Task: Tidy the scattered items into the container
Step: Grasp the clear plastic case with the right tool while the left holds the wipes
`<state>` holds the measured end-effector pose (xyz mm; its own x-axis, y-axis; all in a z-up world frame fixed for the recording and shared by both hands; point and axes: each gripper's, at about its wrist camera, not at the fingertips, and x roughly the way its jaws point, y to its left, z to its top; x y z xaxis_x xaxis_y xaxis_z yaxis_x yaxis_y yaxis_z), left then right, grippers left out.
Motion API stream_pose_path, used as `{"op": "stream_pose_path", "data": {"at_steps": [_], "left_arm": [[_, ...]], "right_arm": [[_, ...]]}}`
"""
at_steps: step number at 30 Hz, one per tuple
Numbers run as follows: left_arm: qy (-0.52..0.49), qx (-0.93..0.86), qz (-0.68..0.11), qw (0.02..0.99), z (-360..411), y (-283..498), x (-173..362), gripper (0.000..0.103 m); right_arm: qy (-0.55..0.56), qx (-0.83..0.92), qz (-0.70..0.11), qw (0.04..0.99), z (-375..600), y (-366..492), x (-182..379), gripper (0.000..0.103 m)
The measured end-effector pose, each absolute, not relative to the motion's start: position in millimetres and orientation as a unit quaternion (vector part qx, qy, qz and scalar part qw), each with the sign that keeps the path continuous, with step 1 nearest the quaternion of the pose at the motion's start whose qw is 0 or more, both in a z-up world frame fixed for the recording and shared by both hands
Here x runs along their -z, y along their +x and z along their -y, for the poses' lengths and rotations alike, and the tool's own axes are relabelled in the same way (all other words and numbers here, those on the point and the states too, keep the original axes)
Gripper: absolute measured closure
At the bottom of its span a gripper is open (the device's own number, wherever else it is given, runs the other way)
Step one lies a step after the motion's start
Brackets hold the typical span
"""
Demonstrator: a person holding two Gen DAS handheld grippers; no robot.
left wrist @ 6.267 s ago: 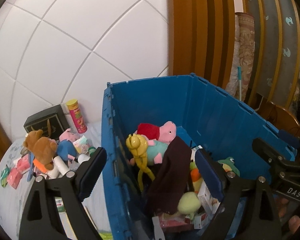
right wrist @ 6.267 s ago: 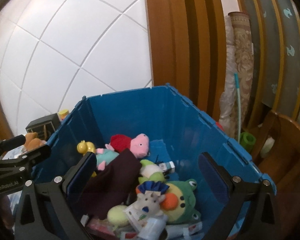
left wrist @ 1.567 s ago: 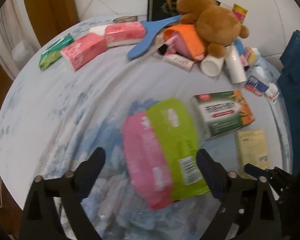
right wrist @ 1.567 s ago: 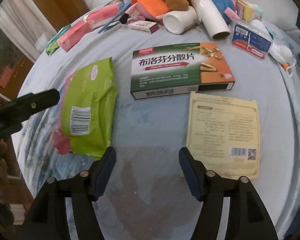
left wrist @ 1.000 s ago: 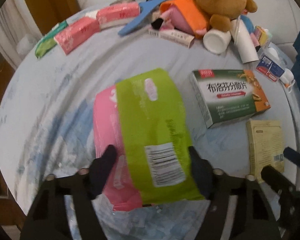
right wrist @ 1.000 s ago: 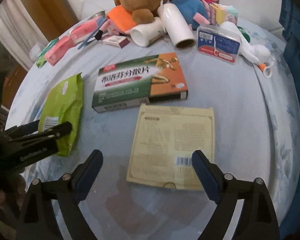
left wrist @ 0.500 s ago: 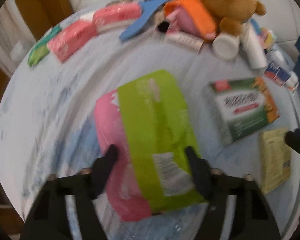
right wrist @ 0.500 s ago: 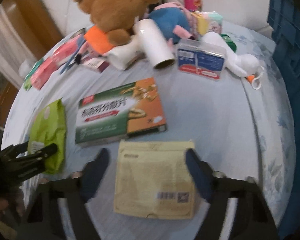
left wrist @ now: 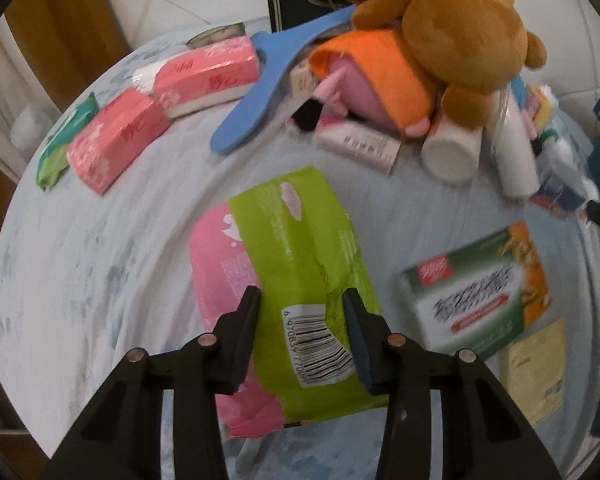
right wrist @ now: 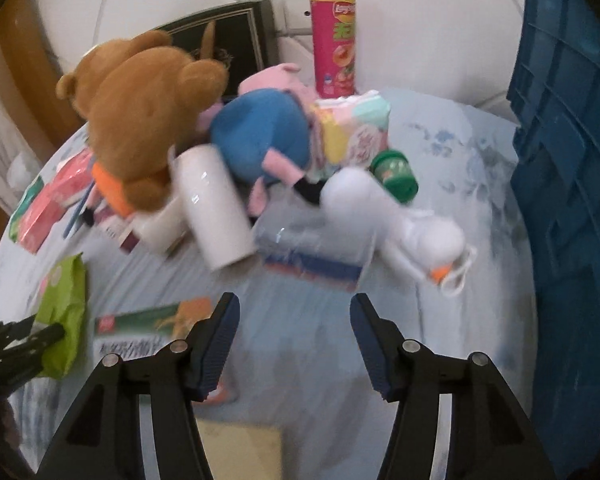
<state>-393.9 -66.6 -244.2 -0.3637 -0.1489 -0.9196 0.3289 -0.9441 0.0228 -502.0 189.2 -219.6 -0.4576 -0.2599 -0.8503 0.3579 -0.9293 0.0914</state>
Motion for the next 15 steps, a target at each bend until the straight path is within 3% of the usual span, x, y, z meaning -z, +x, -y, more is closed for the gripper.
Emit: {"op": "stream_pose_path", "data": {"at_steps": [4, 6, 8, 12, 15], "left_arm": [[0.542, 0.823, -0.094, 0.143, 65.9, -412.1, 240.7, 0.062], [0.539, 0.825, -0.098, 0.138, 62.9, -419.3, 237.5, 0.062], [0.536, 0.828, -0.101, 0.133, 60.0, -426.5, 234.3, 0.062], [0.528, 0.834, -0.106, 0.118, 50.2, -437.3, 228.2, 0.063], [0.524, 0.839, -0.106, 0.099, 38.9, -442.3, 224.2, 0.063]], "right_arm": [[0.483, 0.852, -0.057, 0.193, -191.1, -526.5, 227.0, 0.026], [0.481, 0.852, -0.060, 0.198, -192.1, -538.8, 230.7, 0.010], [0.486, 0.847, -0.062, 0.207, -190.7, -548.6, 238.4, 0.010], [0.516, 0.827, -0.076, 0.207, -184.5, -543.9, 251.5, 0.044], [0.533, 0.811, -0.056, 0.233, -185.6, -530.6, 249.0, 0.050]]}}
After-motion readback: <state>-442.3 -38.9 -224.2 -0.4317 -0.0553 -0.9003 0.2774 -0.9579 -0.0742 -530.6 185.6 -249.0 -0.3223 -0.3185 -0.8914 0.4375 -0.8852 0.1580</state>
